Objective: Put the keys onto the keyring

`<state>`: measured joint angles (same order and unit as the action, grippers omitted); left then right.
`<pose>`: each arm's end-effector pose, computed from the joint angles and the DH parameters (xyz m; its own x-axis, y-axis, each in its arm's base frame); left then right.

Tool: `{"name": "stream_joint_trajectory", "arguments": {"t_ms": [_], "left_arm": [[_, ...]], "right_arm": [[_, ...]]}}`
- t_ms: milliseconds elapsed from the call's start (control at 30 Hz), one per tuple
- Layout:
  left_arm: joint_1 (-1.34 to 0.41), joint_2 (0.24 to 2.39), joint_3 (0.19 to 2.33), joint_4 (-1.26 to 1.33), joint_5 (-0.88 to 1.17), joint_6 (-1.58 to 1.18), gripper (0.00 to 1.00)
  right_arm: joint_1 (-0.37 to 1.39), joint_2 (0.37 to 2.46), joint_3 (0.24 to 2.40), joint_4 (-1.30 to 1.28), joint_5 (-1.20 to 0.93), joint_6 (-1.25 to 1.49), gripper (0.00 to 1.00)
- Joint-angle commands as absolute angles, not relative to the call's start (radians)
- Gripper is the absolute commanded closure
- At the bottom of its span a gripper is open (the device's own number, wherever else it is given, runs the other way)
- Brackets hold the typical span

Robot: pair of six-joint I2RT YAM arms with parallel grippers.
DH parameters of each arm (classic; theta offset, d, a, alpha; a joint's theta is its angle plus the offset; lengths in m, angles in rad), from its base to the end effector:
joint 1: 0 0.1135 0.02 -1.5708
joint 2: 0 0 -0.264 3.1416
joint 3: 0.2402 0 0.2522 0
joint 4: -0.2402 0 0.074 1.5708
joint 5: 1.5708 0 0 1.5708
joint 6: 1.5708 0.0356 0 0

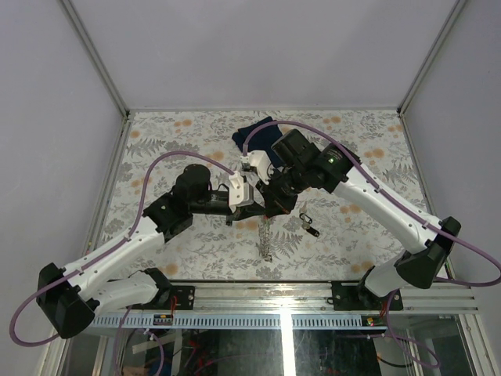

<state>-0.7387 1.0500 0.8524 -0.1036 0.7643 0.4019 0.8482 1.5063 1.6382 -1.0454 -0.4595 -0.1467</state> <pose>0.1578 -0.1770 0.3237 0.1794 0.2185 -0.9592 0.9828 0.0035 0.1846 0.1883 0.2374 0.3848 -0.3935 -0.6444 -0.6557 -0.9189 0.2985 0.2580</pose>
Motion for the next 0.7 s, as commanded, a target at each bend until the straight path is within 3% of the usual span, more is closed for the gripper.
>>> {"name": "stream_joint_trajectory", "arguments": {"t_ms": [0,100,367,667], "left_arm": [[-0.74,1.037,0.871,-0.106,0.752,0.395,1.0],[-0.739,1.005,0.846,-0.05,0.699,0.362,1.0],[-0.741,0.919,0.734,0.169,0.602,0.22,1.0],[-0.739,0.8,0.509,0.687,0.399,-0.079,1.0]], "right_arm": [[0.857,1.419,1.652,-0.974,-0.431,-0.151,0.9],[0.856,1.376,1.652,-0.935,-0.377,-0.155,0.86],[0.856,1.227,1.542,-0.702,-0.262,-0.107,0.63],[0.856,1.152,1.464,-0.532,-0.174,0.019,0.58]]}}
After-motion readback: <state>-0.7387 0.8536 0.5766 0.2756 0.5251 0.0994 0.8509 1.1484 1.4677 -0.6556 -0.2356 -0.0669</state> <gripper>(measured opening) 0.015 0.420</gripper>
